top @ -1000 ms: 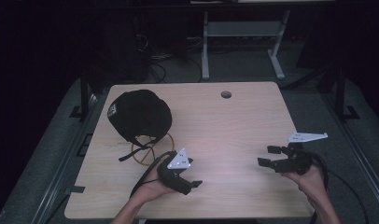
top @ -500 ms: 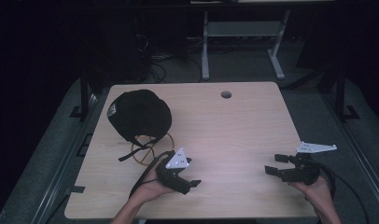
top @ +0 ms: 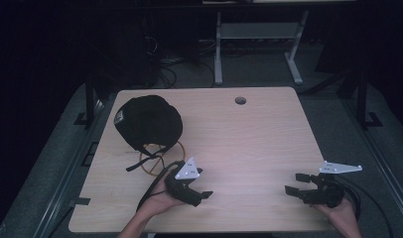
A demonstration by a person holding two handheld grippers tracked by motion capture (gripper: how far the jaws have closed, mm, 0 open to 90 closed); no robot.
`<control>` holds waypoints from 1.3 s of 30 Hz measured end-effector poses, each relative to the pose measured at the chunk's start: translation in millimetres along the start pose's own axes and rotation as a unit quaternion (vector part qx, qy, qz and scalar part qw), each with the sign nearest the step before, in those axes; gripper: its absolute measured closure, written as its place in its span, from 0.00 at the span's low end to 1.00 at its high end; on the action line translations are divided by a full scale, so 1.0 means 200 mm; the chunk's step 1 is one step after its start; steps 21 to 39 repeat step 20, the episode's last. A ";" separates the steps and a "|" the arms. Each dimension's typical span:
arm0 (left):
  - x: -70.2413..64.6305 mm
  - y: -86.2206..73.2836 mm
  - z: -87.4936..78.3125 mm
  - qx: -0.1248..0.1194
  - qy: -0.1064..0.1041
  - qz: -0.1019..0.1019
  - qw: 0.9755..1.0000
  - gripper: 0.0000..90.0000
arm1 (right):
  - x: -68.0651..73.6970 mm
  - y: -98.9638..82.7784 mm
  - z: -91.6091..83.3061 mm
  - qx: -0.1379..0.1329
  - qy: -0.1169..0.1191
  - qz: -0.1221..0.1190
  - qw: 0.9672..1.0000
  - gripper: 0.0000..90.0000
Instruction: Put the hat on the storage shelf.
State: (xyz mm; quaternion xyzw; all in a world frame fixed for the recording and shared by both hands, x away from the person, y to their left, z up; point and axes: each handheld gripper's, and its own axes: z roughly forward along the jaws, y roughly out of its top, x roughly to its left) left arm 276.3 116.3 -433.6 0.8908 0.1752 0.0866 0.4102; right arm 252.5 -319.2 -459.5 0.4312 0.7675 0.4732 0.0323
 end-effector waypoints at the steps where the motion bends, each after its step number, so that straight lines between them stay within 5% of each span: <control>1: 0.00 0.00 0.00 0.000 0.000 0.000 1.000 0.23 | 0.00 -0.01 0.00 -0.001 -0.001 -0.002 1.000 0.20; 17: 0.00 -0.01 -0.01 0.005 -0.004 0.002 1.000 0.23 | 0.08 -0.12 -0.07 -0.021 -0.004 -0.001 1.000 0.19; 39: 0.00 -0.01 -0.01 0.003 -0.005 0.001 1.000 0.23 | 0.09 -0.12 -0.08 -0.025 -0.003 -0.001 1.000 0.19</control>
